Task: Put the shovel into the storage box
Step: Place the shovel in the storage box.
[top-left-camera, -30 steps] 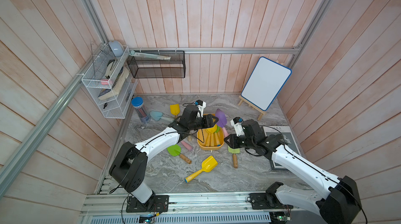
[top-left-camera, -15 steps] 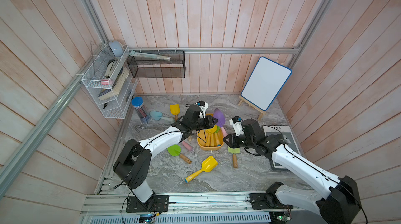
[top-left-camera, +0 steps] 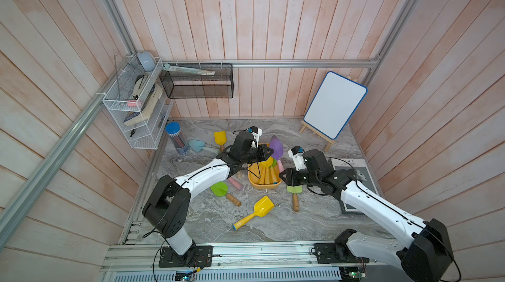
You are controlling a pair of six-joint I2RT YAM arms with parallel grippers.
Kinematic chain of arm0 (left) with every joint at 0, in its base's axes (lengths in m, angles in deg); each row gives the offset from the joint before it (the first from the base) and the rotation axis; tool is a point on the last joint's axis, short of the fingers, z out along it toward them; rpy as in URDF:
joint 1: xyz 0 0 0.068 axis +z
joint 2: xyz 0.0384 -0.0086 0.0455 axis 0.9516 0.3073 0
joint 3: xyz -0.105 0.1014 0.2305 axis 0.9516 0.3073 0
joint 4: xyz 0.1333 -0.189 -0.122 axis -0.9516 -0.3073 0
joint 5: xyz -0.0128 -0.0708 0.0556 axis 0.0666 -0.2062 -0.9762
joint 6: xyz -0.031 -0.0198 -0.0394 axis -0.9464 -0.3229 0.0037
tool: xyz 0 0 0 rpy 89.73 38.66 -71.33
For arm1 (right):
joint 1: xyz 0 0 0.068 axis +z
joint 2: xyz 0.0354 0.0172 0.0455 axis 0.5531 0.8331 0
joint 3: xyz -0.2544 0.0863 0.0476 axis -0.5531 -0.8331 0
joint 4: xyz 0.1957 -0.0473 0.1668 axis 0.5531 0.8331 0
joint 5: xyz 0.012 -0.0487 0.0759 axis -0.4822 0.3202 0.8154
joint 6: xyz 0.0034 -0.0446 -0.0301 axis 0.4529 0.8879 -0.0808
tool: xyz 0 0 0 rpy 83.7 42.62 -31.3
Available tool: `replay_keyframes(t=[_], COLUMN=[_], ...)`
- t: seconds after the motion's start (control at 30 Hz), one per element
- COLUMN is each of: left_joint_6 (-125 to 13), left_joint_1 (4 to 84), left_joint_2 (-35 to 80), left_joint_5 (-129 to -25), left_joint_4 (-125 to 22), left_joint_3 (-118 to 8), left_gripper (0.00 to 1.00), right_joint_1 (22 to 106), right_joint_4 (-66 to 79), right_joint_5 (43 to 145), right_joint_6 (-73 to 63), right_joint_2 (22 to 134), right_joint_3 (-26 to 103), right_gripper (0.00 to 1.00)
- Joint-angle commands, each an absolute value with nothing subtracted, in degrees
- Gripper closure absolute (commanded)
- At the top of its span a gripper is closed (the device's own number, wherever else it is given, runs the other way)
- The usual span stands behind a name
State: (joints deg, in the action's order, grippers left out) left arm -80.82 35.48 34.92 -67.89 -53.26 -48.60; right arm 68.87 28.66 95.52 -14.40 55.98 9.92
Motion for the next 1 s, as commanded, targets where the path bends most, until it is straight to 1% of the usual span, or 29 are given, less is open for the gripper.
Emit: replay_keyframes(t=[0.0, 0.33, 0.7, 0.97], left_joint_6=[-78.4, -69.7, -61.5, -58.8], left_joint_1=[36.7, 40.8, 41.0, 41.0], left_joint_2=[35.6, 37.9, 44.9, 46.7], left_joint_5=[-68.9, -72.5, -79.9, -86.4], left_joint_4=[-54.3, -64.0, -77.5, -82.3], left_joint_3=[-49.6, -56.1, -65.3, -68.5], left_gripper=[1.00, 1.00, 1.00, 1.00], right_joint_1=[69.2, 69.2, 69.2, 69.2], right_joint_4=[29.0, 29.1, 28.8, 28.3], right_joint_5=[94.8, 93.8, 93.4, 93.4], right_joint_6=[-13.9, -14.1, -13.9, -13.9], right_joint_2=[54.8, 53.9, 54.2, 55.2], right_joint_3=[11.6, 10.3, 9.5, 9.4], right_gripper=[0.48, 0.47, 0.47, 0.47])
